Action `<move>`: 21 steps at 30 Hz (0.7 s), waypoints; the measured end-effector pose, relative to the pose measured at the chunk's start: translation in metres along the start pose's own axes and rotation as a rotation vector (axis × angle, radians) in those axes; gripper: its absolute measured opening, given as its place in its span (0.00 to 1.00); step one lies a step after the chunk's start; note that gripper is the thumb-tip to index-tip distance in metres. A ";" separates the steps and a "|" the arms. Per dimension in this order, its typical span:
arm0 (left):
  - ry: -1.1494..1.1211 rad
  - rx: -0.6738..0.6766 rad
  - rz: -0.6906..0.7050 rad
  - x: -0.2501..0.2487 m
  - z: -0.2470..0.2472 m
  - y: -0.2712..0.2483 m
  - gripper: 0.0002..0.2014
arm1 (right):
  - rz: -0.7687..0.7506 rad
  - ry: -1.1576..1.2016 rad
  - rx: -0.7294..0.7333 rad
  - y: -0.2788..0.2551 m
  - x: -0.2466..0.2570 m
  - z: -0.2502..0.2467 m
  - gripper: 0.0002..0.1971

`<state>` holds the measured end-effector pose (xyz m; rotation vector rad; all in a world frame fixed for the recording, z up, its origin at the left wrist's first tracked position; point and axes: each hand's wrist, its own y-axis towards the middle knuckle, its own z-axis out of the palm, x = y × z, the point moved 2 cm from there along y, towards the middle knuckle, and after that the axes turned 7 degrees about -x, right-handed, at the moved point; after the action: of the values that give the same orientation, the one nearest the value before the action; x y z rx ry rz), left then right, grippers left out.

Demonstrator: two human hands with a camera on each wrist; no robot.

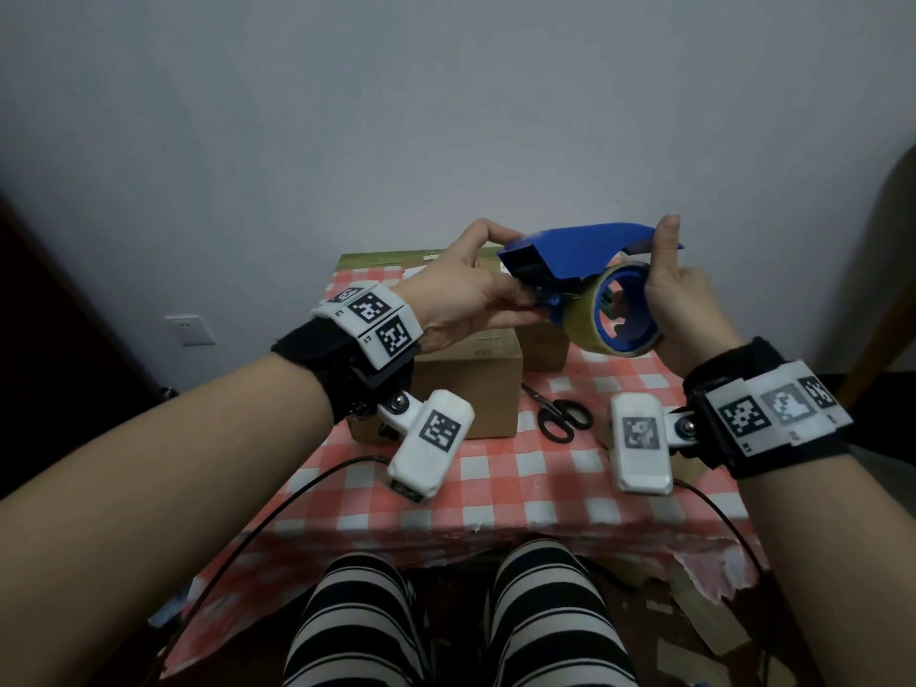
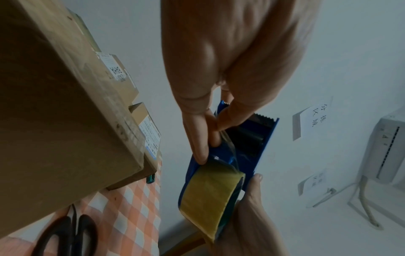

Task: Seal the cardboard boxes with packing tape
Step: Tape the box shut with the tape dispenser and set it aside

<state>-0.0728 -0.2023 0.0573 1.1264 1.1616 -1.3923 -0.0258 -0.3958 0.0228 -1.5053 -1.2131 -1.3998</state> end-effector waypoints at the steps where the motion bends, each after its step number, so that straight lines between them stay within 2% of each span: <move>1: 0.008 0.009 0.012 0.000 0.001 0.000 0.24 | -0.027 -0.045 -0.018 0.000 0.001 -0.002 0.38; 5: 0.082 0.040 0.083 0.002 0.008 -0.001 0.23 | -0.037 -0.143 -0.058 0.000 0.002 -0.007 0.42; 12: 0.102 0.025 0.124 0.002 0.010 0.002 0.24 | 0.034 -0.270 0.013 -0.003 0.004 -0.013 0.35; 15: 0.090 0.041 0.118 0.000 0.012 0.001 0.23 | 0.199 -0.135 0.094 -0.005 0.003 -0.010 0.31; 18: 0.111 0.060 0.106 0.000 0.017 0.000 0.21 | 0.401 0.105 0.162 -0.012 0.004 -0.004 0.22; 21: 0.112 0.049 0.105 0.000 0.019 0.000 0.20 | 0.523 0.360 0.198 -0.013 0.004 0.000 0.17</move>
<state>-0.0737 -0.2212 0.0598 1.2963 1.1355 -1.2975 -0.0382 -0.3919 0.0262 -1.2449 -0.6501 -1.0960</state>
